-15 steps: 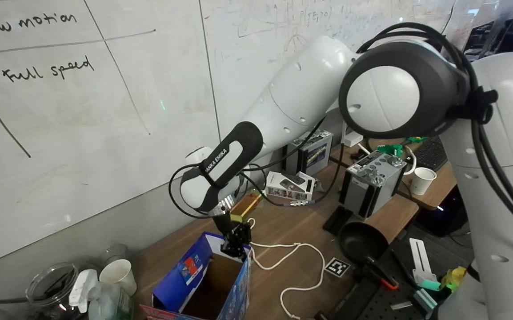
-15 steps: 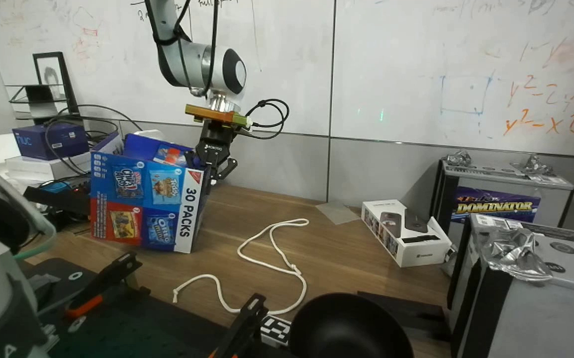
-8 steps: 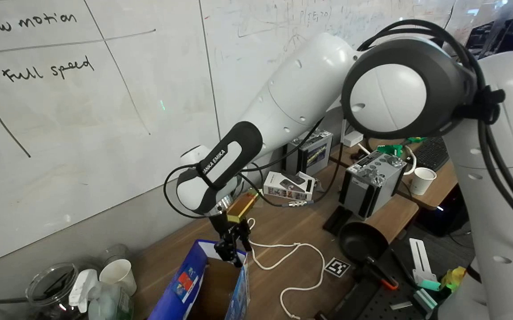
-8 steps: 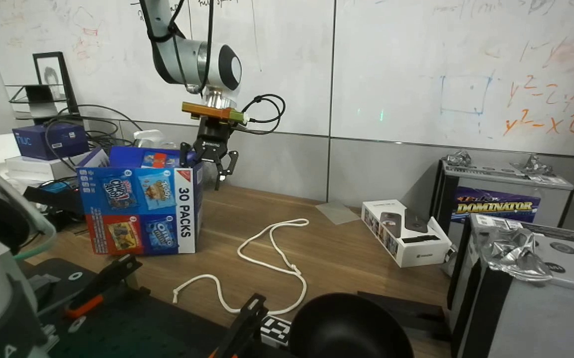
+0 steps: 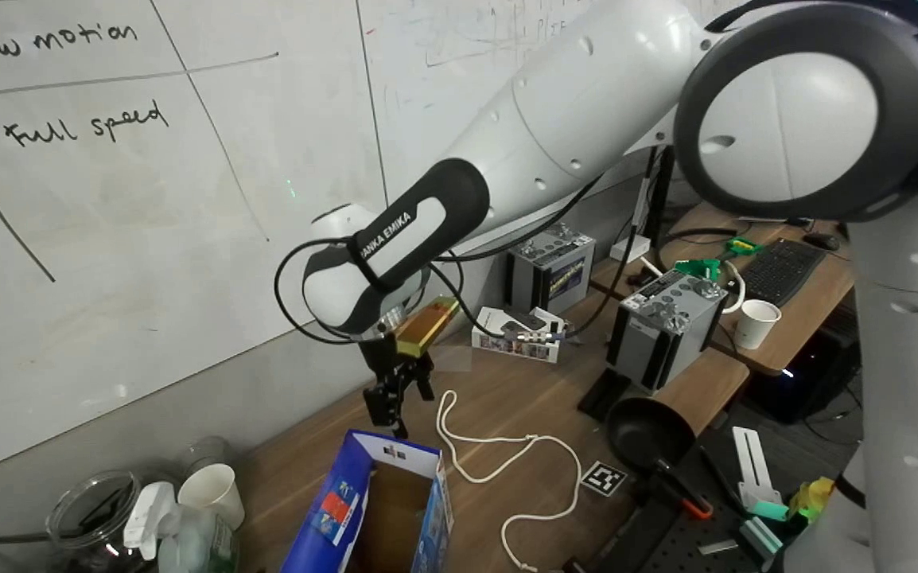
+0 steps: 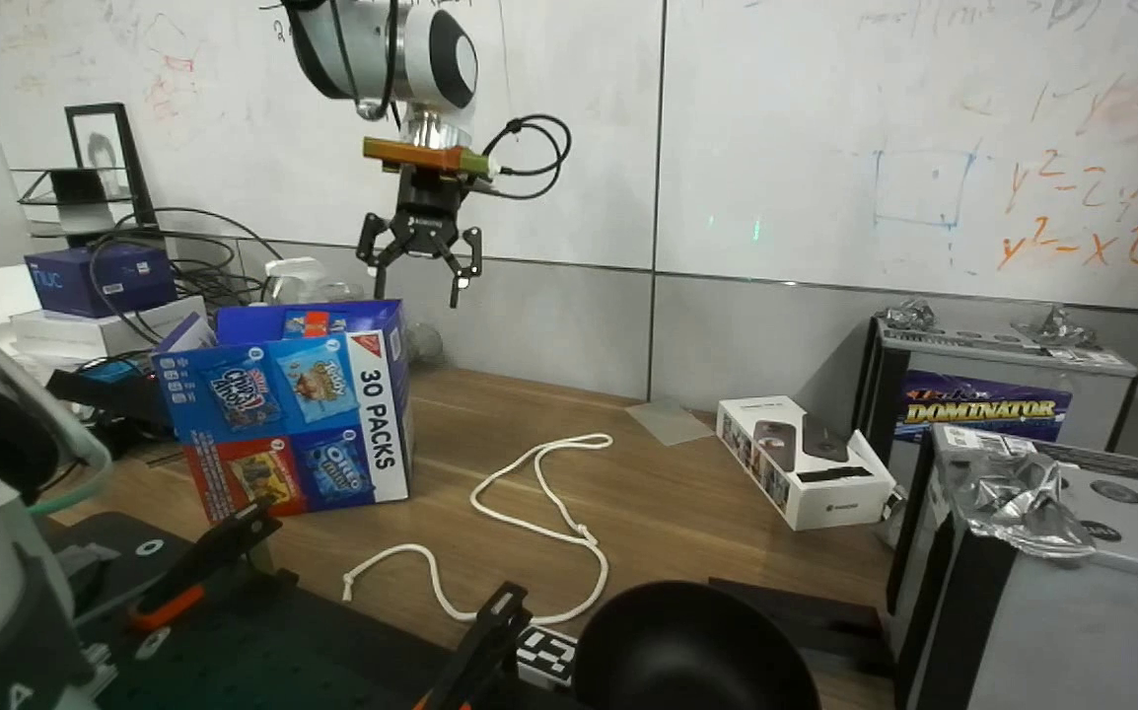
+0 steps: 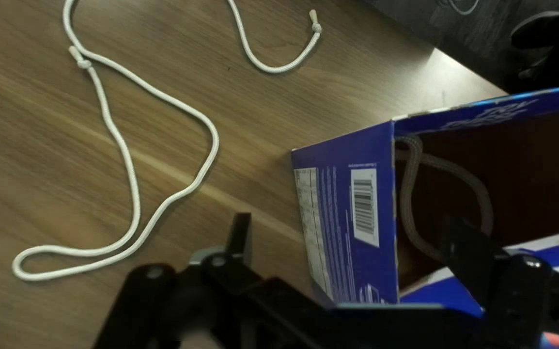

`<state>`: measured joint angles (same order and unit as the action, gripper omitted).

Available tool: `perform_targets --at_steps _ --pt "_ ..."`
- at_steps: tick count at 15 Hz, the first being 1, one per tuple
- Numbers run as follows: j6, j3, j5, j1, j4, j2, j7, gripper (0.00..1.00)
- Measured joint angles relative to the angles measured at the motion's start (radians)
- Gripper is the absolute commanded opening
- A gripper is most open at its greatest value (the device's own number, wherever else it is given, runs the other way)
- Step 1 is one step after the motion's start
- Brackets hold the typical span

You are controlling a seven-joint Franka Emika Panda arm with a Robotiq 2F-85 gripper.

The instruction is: Put the ropes in the box

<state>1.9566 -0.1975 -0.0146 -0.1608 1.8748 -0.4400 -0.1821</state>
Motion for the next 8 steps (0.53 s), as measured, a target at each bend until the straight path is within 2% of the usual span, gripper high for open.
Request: perform_targets --at_steps 4,8 --pt "0.037 0.031 0.001 0.036 0.006 0.127 0.002 1.00" --pt "0.170 0.092 -0.001 0.086 0.056 0.171 -0.001 1.00"
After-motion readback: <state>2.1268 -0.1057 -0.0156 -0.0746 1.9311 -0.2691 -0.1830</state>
